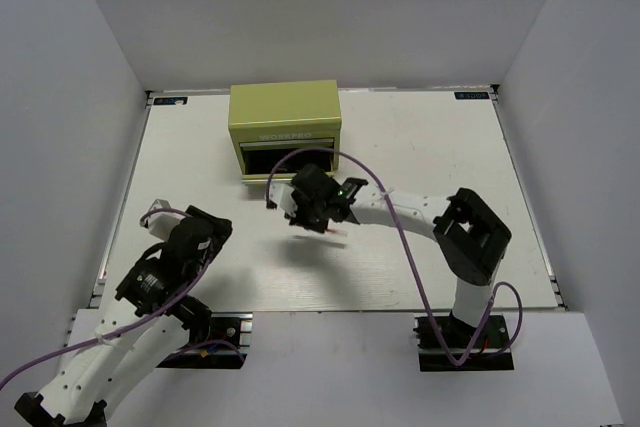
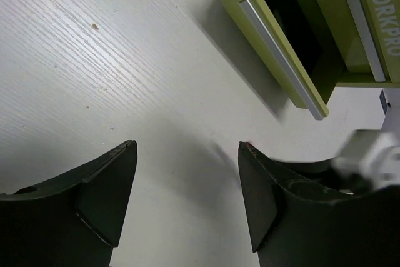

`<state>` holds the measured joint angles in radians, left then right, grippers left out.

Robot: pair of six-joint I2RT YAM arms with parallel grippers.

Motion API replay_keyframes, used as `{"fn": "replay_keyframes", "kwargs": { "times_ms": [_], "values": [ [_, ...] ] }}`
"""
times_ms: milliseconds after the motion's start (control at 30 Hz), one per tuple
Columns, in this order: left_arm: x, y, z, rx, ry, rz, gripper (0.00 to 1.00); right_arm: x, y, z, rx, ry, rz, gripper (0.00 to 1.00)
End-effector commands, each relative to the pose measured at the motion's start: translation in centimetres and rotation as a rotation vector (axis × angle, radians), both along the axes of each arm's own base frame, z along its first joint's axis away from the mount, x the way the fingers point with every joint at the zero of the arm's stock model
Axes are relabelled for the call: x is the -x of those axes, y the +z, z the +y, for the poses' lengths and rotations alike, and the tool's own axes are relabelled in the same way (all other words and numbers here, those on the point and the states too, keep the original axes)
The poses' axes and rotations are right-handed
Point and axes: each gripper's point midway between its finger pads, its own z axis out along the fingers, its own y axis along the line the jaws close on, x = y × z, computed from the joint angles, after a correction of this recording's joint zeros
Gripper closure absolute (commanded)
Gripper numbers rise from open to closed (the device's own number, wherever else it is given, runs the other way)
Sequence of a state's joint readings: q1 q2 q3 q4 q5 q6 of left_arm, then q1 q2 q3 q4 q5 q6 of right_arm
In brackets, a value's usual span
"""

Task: Sort the stationery into containers
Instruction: Pick up the pen from the center of the board, then place the pen in the storage box.

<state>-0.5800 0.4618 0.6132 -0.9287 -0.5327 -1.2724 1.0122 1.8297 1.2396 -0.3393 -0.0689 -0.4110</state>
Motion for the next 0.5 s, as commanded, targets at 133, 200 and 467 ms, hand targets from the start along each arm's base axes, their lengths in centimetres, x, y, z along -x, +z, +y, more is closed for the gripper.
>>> {"fn": "replay_keyframes", "kwargs": {
  "times_ms": [133, 200, 467],
  "values": [
    [-0.5, -0.6, -1.3, 0.027, -0.045, 0.005, 0.24, -7.6, 12.8, 4.3, -0.192, 0.112, -0.292, 1.00],
    [-0.8, -0.6, -1.7, 0.034, -0.057, -0.007, 0.24, -9.8, 13.2, 4.8, -0.194, 0.104, -0.321, 1.00],
    [-1.0, -0.7, -2.2, 0.044, -0.078, -0.011, 0.24, -15.4, 14.5, 6.4, -0.183, 0.207, -0.489, 1.00]
  ]
}}
